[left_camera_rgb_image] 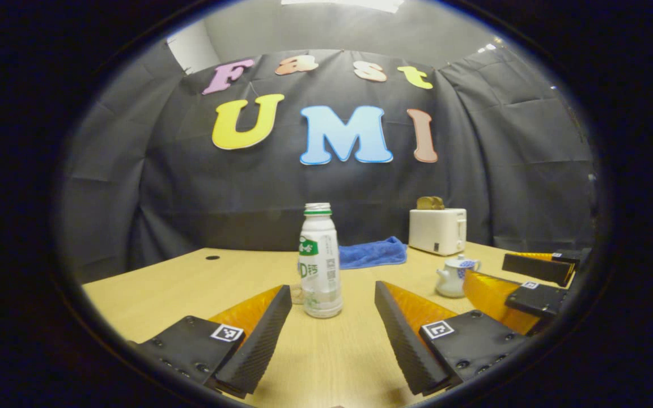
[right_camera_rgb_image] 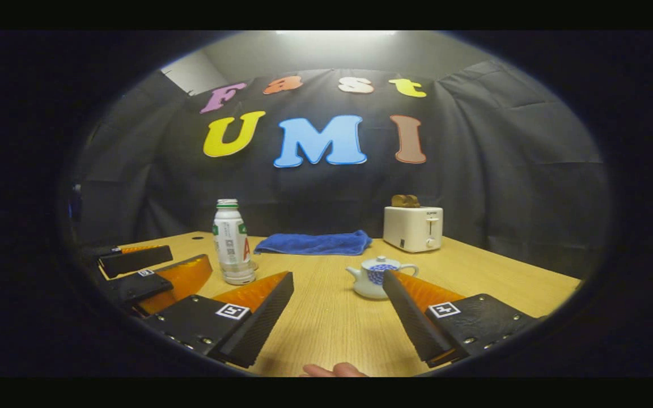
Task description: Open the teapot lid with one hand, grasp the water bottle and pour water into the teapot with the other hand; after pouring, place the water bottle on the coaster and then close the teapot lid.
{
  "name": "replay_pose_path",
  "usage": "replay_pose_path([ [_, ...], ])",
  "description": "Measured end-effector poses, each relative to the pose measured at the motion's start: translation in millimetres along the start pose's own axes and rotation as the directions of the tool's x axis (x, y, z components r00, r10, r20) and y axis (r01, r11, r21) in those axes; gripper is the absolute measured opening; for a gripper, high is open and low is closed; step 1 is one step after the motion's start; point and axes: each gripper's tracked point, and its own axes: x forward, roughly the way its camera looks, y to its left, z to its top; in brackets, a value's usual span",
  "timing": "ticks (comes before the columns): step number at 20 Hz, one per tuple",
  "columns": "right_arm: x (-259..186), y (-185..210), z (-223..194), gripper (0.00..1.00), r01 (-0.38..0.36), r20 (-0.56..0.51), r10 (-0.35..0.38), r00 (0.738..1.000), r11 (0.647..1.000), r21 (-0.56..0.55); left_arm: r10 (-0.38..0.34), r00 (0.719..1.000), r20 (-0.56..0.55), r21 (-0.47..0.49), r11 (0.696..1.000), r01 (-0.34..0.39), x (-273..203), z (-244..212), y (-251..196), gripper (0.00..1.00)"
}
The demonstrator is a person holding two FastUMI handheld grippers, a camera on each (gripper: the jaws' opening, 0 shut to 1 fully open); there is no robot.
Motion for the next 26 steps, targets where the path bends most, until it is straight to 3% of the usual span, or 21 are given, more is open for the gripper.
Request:
replay_pose_path([
  [2,4,-12,-1,0.99,0.045,-0.007,-0.045,0.999,0.999,0.008,-0.012,1.0,-0.007,0.003,1.0,0.012,4,-1,-4,1.0],
  [4,6,0,0,0.99,0.0,-0.001,0.0,1.0,1.0,-0.008,-0.07,0.997,-0.019,0.001,0.998,0.07,7,-4,-14,1.0],
  [5,9,4,1,0.99,-0.033,0.0,0.033,0.999,0.999,-0.012,-0.064,0.998,-0.015,0.002,0.998,0.064,9,-2,-11,1.0],
  [9,41,-12,0,0.99,-0.052,-0.032,0.049,0.998,0.993,-0.105,-0.039,0.998,-0.045,0.033,0.999,0.041,28,-7,-4,1.0],
  [12,67,-19,-6,0.98,-0.062,-0.105,0.055,0.993,0.996,-0.06,-0.059,0.997,-0.041,-0.035,0.998,0.058,41,-2,-3,1.0],
  [16,103,-33,5,0.97,-0.03,-0.13,0.031,0.991,1.0,0.007,-0.021,0.999,-0.033,-0.057,0.998,0.019,59,12,15,0.97],
  [17,110,-37,3,0.72,-0.02,-0.149,0.021,0.989,1.0,0.003,-0.011,0.999,-0.03,-0.076,0.997,0.008,62,16,20,0.97],
  [18,117,-39,-1,0.84,-0.021,-0.163,0.021,0.986,1.0,-0.001,-0.008,1.0,-0.03,-0.103,0.995,0.005,64,20,24,1.0],
  [20,122,-41,-4,0.79,-0.021,-0.187,0.022,0.982,1.0,0.007,-0.007,1.0,-0.023,-0.144,0.99,0.004,65,24,29,0.95],
  [21,124,-42,-9,0.9,-0.018,-0.194,0.02,0.981,1.0,0.013,-0.003,1.0,-0.024,-0.144,0.99,-0.001,66,22,31,0.95],
  [22,123,-43,-8,0.46,-0.018,-0.199,0.021,0.98,1.0,0.017,0.005,0.999,-0.031,-0.134,0.991,-0.009,68,20,35,0.95],
  [23,126,-42,-11,0.48,-0.017,-0.198,0.018,0.98,1.0,0.006,0.01,0.999,-0.039,-0.126,0.992,-0.015,69,17,37,0.95],
  [24,127,-41,-11,0.38,-0.013,-0.198,0.011,0.98,1.0,-0.006,0.01,0.999,-0.044,-0.124,0.992,-0.016,70,15,37,0.99],
  [25,127,-41,-11,0.48,-0.011,-0.196,0.007,0.981,1.0,-0.023,0.008,0.999,-0.049,-0.123,0.992,-0.014,71,13,36,0.99],
  [26,128,-38,-5,0.48,-0.024,-0.189,0.017,0.982,0.999,-0.037,0.007,0.999,-0.05,-0.119,0.993,-0.013,70,13,36,0.99],
])
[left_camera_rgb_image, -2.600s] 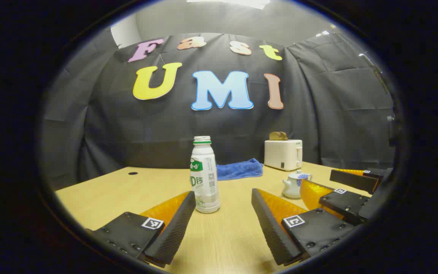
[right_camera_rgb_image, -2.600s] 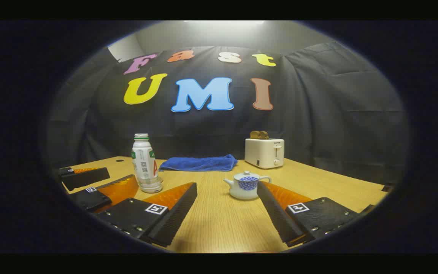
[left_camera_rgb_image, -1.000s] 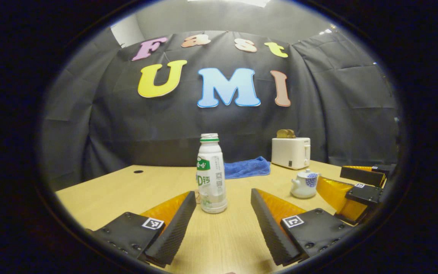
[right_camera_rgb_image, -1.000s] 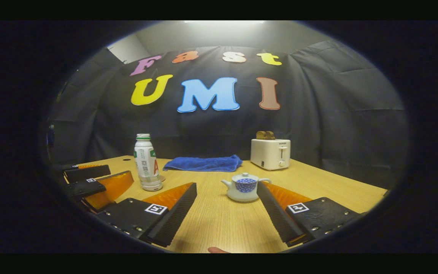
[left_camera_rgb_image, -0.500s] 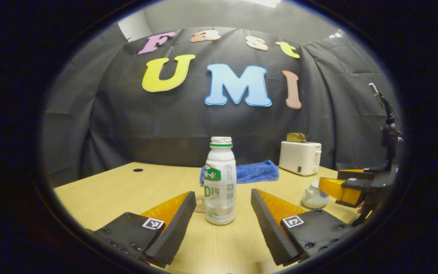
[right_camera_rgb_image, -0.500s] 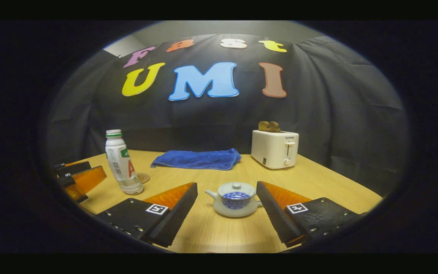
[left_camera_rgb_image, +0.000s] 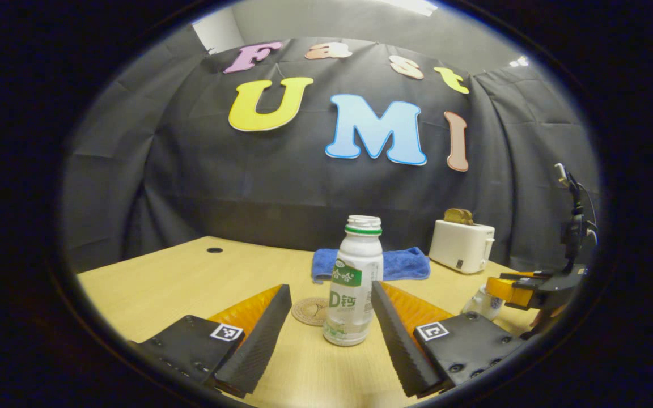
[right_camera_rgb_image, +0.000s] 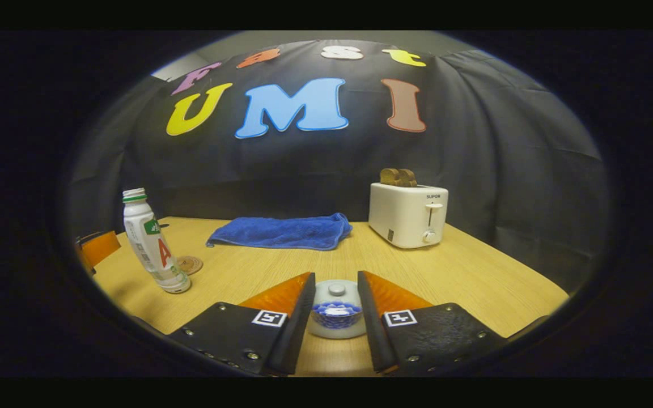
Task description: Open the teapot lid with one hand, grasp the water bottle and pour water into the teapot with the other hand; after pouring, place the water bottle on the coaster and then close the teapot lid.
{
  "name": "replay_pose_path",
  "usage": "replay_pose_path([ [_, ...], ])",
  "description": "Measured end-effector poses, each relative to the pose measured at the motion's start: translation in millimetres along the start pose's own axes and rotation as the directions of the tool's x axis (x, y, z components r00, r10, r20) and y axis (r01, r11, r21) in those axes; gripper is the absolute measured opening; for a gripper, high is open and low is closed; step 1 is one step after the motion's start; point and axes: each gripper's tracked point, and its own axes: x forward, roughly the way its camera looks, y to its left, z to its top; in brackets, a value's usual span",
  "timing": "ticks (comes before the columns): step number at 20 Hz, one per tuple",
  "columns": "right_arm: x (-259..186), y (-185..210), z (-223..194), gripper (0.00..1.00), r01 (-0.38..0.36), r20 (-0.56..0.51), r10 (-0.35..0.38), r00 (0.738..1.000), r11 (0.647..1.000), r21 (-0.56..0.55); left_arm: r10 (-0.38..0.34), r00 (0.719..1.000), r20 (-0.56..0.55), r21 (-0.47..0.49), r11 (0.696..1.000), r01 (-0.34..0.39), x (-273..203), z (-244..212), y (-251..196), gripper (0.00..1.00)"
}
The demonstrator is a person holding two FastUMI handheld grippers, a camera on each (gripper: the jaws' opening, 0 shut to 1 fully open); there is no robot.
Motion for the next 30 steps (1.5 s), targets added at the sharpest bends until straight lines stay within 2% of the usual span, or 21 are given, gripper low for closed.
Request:
replay_pose_path([
  [2,8,-6,-7,0.1,0.041,-0.006,-0.041,0.999,0.999,-0.027,0.006,1.0,0.006,0.018,1.0,-0.006,2,-1,2,0.99],
  [4,2,-4,-3,0.13,0.033,0.003,-0.033,0.999,0.999,-0.041,0.007,1.0,0.011,0.031,0.999,-0.007,3,-2,2,0.99],
  [5,0,-3,-3,0.29,0.028,0.008,-0.028,1.0,0.999,-0.032,-0.002,1.0,0.008,0.035,0.999,0.002,5,-4,-1,0.99],
  [7,-4,-3,5,0.0,0.026,0.038,-0.025,0.999,0.999,-0.023,-0.02,1.0,-0.005,0.048,0.999,0.02,10,-11,-7,0.99],
  [8,-8,-2,12,0.13,0.026,0.067,-0.024,0.997,0.999,-0.025,-0.02,1.0,-0.007,0.059,0.998,0.02,13,-12,-8,0.99],
  [9,-12,0,18,0.13,0.027,0.097,-0.023,0.995,0.999,-0.033,-0.017,1.0,-0.007,0.073,0.997,0.018,15,-14,-9,0.99],
  [10,-15,1,23,0.29,0.027,0.116,-0.021,0.993,0.999,-0.044,-0.004,1.0,-0.005,0.087,0.996,0.004,19,-14,-7,0.99],
  [11,-17,4,24,0.0,0.02,0.129,-0.013,0.992,0.999,-0.049,0.0,1.0,-0.003,0.099,0.995,0.001,23,-15,-7,0.99],
  [12,-18,7,23,0.13,0.011,0.128,-0.005,0.992,0.999,-0.051,-0.005,1.0,-0.005,0.107,0.994,0.006,28,-16,-10,0.99],
  [14,-17,9,18,0.13,0.0,0.118,0.007,0.993,0.998,-0.056,-0.025,1.0,-0.014,0.108,0.994,0.026,35,-19,-17,0.99],
  [15,-17,9,18,0.0,-0.005,0.116,0.011,0.993,0.998,-0.057,-0.042,0.999,-0.014,0.105,0.994,0.043,35,-19,-23,0.99],
  [16,-18,9,18,0.0,-0.006,0.117,0.013,0.993,0.998,-0.056,-0.052,0.999,-0.009,0.107,0.993,0.052,37,-18,-27,0.99],
  [17,-18,9,19,0.13,-0.007,0.12,0.014,0.993,0.999,-0.054,-0.047,0.999,-0.004,0.116,0.992,0.047,40,-16,-28,0.92],
  [18,-19,9,19,0.13,-0.008,0.124,0.015,0.992,0.999,-0.053,-0.035,0.999,0.001,0.12,0.992,0.034,44,-16,-26,0.99],
  [23,-21,12,20,0.13,-0.017,0.13,0.024,0.991,0.998,-0.055,-0.023,0.999,-0.046,0.099,0.995,0.027,71,-29,-26,1.0],
  [25,-23,12,22,0.13,-0.02,0.141,0.028,0.99,0.998,-0.056,0.007,0.998,-0.056,0.123,0.992,0.0,81,-30,-18,1.0],
  [26,-24,13,22,0.0,-0.025,0.145,0.033,0.989,0.998,-0.055,0.0,0.999,-0.054,0.125,0.992,0.007,84,-29,-20,1.0],
  [27,-26,14,22,0.13,-0.028,0.148,0.036,0.988,0.998,-0.056,-0.005,0.998,-0.056,0.122,0.992,0.011,82,-28,-20,0.93],
  [28,-29,14,23,0.13,-0.031,0.151,0.039,0.988,0.998,-0.057,-0.009,0.998,-0.063,0.12,0.993,0.016,84,-29,-20,0.87],
  [29,-34,15,25,0.13,-0.035,0.156,0.044,0.987,0.998,-0.056,-0.014,0.998,-0.067,0.119,0.993,0.022,83,-31,-21,0.86],
  [30,-41,15,28,0.13,-0.035,0.165,0.045,0.985,0.998,-0.061,-0.023,0.998,-0.064,0.118,0.993,0.03,80,-29,-21,0.72],
])
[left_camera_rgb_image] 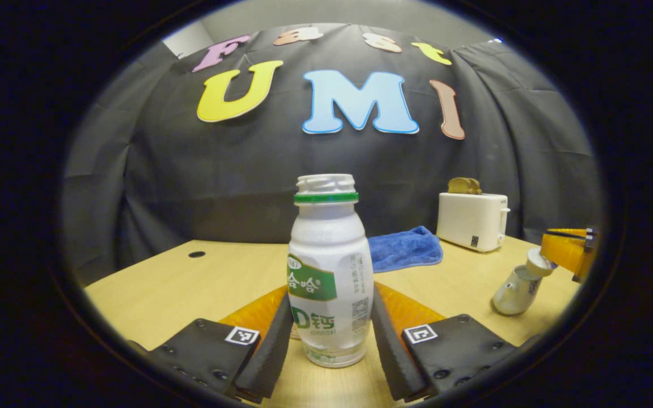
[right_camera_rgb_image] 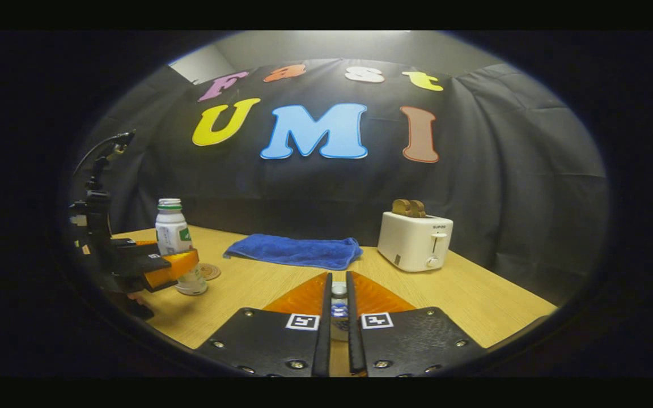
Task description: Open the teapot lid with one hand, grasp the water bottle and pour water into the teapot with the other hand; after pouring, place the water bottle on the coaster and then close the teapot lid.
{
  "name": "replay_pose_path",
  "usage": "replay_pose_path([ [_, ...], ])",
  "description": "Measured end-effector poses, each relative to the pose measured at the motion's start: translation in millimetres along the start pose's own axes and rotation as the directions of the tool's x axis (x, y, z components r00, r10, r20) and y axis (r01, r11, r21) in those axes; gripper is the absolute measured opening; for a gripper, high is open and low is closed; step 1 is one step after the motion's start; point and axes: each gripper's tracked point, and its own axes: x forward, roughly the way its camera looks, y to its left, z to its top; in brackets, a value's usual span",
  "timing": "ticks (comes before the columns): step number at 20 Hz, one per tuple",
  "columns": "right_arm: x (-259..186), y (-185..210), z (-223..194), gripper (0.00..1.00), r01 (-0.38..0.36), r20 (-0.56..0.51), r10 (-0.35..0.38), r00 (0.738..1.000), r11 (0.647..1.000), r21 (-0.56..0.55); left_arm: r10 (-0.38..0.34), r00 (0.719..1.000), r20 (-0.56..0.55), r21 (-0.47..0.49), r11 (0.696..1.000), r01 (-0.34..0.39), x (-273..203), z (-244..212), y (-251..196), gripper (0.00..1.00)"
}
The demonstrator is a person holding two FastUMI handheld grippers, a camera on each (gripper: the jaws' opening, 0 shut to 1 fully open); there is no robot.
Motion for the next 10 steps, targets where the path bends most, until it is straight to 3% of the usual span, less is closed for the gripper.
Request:
replay_pose_path([
  [1,-8,-1,5,0.0,0.001,0.013,-0.001,1.0,1.0,-0.006,-0.01,1.0,0.0,0.004,1.0,0.01,-3,0,-2,0.77],
  [2,-18,1,8,0.13,-0.006,0.019,0.006,1.0,1.0,-0.007,-0.018,1.0,-0.001,0.014,1.0,0.018,-6,1,-5,0.83],
  [4,-38,1,3,0.13,-0.021,0.012,0.021,1.0,1.0,0.011,-0.026,1.0,-0.005,0.067,0.997,0.026,-13,2,-12,0.76],
  [10,-94,-21,-10,0.13,0.018,-0.006,-0.018,1.0,0.997,0.07,-0.024,0.999,0.025,0.316,0.949,0.015,-23,12,-32,0.75],
])
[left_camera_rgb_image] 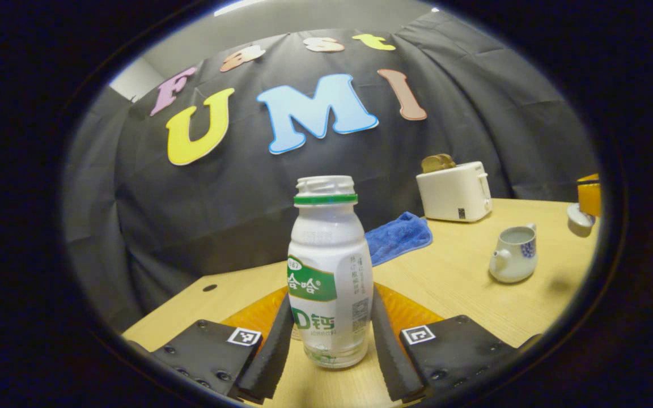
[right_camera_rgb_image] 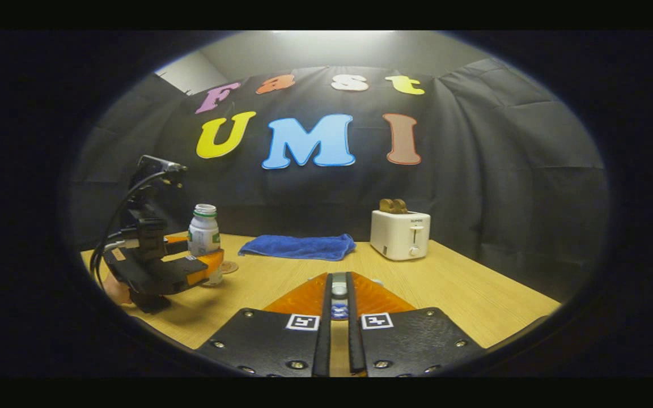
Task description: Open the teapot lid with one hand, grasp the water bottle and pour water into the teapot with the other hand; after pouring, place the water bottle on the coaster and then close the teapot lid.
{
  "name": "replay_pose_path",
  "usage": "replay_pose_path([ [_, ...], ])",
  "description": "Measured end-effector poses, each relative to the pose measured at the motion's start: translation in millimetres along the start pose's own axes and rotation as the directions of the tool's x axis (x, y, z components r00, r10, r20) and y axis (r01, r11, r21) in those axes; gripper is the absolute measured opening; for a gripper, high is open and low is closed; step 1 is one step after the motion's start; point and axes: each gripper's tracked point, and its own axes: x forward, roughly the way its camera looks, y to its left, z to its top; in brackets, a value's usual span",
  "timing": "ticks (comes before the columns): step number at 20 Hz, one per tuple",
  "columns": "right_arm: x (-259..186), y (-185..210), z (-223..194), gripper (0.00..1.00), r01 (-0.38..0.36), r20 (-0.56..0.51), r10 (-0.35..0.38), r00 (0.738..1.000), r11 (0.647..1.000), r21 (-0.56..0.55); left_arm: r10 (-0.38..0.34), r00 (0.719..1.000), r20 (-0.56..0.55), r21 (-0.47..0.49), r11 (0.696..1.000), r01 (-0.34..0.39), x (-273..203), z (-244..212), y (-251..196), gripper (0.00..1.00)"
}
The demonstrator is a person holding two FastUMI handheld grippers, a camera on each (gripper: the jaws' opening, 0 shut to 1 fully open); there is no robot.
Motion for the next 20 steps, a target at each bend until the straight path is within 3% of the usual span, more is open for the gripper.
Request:
replay_pose_path([
  [3,-23,-6,-2,0.13,0.018,0.013,-0.018,1.0,1.0,-0.006,0.002,1.0,0.007,0.113,0.994,-0.003,2,6,-9,0.75],
  [7,-50,-9,-6,0.12,0.028,0.019,-0.028,0.999,1.0,0.009,-0.012,1.0,-0.012,0.307,0.952,0.016,9,11,-27,0.75],
  [8,-57,-9,-9,0.13,0.027,0.015,-0.027,1.0,0.999,0.019,-0.025,0.999,-0.027,0.337,0.941,0.033,12,9,-33,0.68],
  [10,-67,-10,-16,0.12,0.031,0.008,-0.031,0.999,0.999,0.019,-0.051,0.997,-0.061,0.384,0.92,0.071,16,2,-43,0.82],
  [20,-74,-19,-25,0.13,0.05,0.004,-0.05,0.999,0.999,0.015,-0.046,0.997,-0.065,0.581,0.81,0.075,20,11,-69,0.82],
])
